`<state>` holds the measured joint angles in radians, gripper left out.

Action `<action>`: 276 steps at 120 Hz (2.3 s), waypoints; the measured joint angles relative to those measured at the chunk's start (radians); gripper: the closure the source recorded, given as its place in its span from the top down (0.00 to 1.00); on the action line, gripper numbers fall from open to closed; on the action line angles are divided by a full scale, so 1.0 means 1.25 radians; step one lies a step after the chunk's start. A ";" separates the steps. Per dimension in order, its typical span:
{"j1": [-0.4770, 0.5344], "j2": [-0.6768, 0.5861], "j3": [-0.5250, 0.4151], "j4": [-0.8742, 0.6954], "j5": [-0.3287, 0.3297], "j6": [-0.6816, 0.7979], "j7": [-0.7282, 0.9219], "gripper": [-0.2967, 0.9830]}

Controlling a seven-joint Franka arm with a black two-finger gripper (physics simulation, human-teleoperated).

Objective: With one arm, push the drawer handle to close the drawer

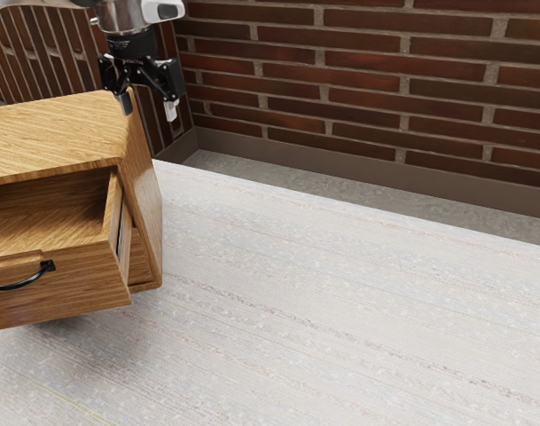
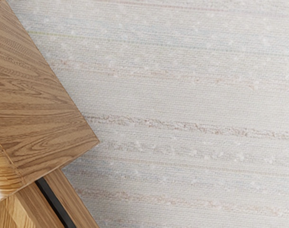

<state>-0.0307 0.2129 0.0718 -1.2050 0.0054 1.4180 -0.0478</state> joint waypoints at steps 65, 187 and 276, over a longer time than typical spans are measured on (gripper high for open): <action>0.007 -0.063 0.004 0.188 -0.059 -0.074 0.023 0.77; 0.360 -0.833 -0.247 -0.995 -0.134 0.082 -0.303 0.57; 0.414 -0.884 -0.241 -1.113 -0.086 0.222 -0.284 0.16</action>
<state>0.4865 -0.8927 -0.2289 -2.5966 -0.1018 1.6961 -0.4029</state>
